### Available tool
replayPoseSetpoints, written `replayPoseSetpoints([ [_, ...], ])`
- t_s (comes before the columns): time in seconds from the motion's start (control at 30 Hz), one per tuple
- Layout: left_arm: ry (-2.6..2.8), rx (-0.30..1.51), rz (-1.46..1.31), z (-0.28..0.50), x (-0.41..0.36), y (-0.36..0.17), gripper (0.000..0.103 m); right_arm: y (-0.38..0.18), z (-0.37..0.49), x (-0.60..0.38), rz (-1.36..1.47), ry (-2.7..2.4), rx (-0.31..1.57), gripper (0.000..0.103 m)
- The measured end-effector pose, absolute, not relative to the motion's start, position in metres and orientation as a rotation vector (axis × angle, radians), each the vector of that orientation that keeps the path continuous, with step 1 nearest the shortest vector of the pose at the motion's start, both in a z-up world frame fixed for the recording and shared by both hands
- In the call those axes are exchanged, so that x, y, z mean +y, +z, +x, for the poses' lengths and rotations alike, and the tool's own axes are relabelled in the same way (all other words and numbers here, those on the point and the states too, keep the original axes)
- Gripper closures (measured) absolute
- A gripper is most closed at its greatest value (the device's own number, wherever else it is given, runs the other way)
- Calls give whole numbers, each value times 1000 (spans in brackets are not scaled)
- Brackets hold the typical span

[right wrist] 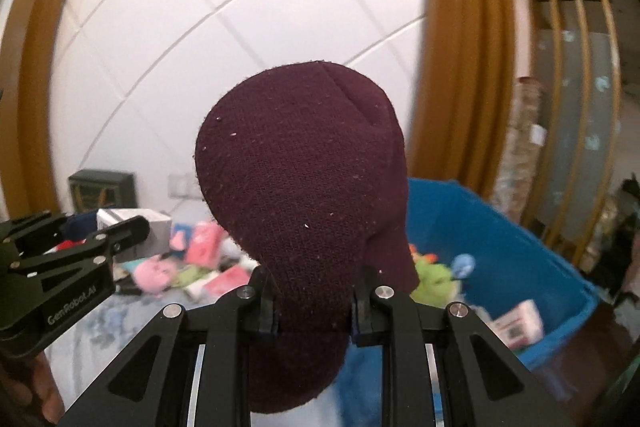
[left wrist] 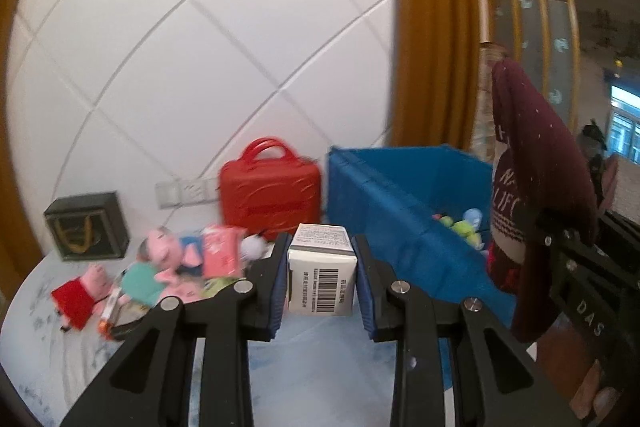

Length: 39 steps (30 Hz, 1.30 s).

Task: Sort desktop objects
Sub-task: 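Carry the beanie and white box over the blue crate with both tools, then open both tools to drop the beanie and white box into the crate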

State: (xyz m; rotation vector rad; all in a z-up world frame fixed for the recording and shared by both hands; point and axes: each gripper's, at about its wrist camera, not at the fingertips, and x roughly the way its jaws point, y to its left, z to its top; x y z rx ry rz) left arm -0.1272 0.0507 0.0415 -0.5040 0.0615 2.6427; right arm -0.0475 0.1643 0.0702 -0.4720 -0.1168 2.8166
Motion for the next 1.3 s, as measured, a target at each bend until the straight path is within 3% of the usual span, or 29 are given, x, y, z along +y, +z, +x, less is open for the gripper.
replayPoseSetpoints([
  [0.3, 2606, 64, -394, -106, 188, 57, 73, 87, -20, 299, -397, 2729, -147, 80],
  [0.57, 2633, 100, -516, -101, 320, 43, 73, 61, -36, 422, -543, 2705, -254, 80],
  [0.97, 2709, 206, -688, -112, 373, 21, 73, 27, -59, 482, -689, 2693, -340, 79],
  [1.03, 2722, 201, -712, -115, 372, 20, 73, 25, -61, 482, -698, 2697, -332, 74],
  [1.07, 2728, 199, -725, -117, 372, 18, 66, 25, -61, 483, -700, 2698, -328, 64],
  [1.13, 2764, 186, -737, -119, 367, 17, 41, 24, -60, 481, -691, 2707, -326, 45],
  [1.17, 2780, 176, -731, -120, 365, 17, 23, 25, -59, 480, -681, 2707, -332, 30],
  [1.2, 2790, 171, -723, -119, 363, 17, 16, 26, -58, 479, -668, 2704, -339, 17],
  [1.3, 2807, 172, -715, -118, 360, 18, 13, 29, -56, 477, -639, 2691, -367, 6],
])
